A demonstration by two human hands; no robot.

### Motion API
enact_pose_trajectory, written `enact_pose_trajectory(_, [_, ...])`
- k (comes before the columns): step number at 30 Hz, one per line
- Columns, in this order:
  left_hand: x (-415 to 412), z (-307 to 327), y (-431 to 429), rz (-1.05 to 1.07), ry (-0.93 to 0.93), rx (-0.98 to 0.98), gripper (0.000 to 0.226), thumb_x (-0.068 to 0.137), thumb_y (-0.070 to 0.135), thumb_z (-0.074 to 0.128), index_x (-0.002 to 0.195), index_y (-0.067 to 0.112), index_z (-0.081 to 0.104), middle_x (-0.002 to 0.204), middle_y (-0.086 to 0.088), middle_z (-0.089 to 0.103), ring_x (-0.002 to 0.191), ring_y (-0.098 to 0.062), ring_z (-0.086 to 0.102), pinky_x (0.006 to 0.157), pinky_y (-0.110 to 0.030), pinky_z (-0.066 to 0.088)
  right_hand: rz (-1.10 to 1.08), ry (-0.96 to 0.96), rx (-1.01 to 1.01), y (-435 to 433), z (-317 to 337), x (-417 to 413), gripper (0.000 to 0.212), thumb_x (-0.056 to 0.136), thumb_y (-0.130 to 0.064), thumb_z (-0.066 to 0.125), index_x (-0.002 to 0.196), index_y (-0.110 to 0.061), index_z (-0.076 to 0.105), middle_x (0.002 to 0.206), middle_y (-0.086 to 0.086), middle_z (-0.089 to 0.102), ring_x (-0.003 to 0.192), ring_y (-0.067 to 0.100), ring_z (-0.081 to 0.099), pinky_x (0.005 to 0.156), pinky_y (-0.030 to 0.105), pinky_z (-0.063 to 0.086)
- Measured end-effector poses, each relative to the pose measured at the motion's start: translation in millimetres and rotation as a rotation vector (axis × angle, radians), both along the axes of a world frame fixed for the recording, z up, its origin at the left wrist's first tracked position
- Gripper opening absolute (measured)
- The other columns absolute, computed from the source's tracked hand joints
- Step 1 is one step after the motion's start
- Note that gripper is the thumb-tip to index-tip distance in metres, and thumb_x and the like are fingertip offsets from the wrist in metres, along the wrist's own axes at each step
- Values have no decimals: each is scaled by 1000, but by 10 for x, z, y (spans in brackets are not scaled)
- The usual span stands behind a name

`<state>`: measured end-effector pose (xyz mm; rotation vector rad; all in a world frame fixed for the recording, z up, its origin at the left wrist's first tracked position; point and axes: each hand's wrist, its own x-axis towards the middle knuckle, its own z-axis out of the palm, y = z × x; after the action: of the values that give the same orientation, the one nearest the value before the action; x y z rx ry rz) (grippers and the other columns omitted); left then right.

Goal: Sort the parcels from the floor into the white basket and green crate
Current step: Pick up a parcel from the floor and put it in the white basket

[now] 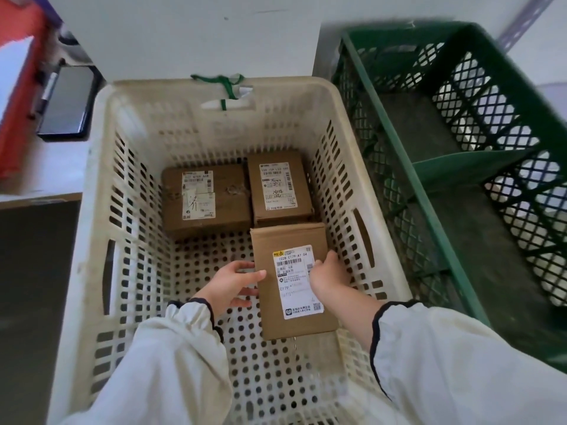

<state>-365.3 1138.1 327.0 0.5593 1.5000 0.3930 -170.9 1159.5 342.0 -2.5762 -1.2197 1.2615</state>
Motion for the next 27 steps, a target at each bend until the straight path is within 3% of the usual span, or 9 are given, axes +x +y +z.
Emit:
enact_pose_trajectory(5, [-2, -92, 65, 73, -15, 37, 33, 80, 27, 76, 107, 26, 56, 100, -3, 68, 68, -12, 69, 66, -35, 60, 10, 7, 35, 138, -60, -79, 56, 99, -22, 36, 150, -16, 14, 151, 9, 30, 137, 31, 30, 110, 48, 32])
enact_pose_trajectory(11, [-33, -173, 56, 62, -6, 40, 38, 80, 32, 75, 112, 26, 56, 104, -3, 67, 78, -17, 68, 66, -34, 58, 12, 7, 58, 86, -144, -102, 56, 100, -27, 35, 150, -18, 13, 150, 7, 31, 139, 31, 26, 110, 49, 31])
enact_pose_trajectory(18, [-37, -189, 63, 99, 10, 69, 35, 80, 33, 74, 108, 26, 55, 102, 0, 65, 73, -14, 69, 55, -28, 55, 79, 104, 209, 46, -113, -69, 67, 97, -20, 46, 151, -24, 7, 152, 5, 27, 138, 26, 31, 112, 44, 32])
enact_pose_trajectory(22, [-6, -177, 29, 91, 12, 82, 41, 80, 32, 74, 115, 25, 54, 102, -2, 66, 76, -15, 68, 56, -28, 54, 336, 12, 369, -103, -89, -48, 78, 91, -7, 54, 150, -30, 8, 155, 4, 9, 140, 22, 23, 114, 34, 27])
enact_pose_trajectory(27, [44, -164, 26, 67, 31, 92, 42, 80, 33, 74, 115, 26, 51, 103, -1, 64, 86, -20, 67, 65, -34, 57, 431, -80, 348, -261, -161, -23, 75, 91, -8, 54, 150, -29, 12, 156, -3, -10, 145, 21, 1, 115, 31, 14])
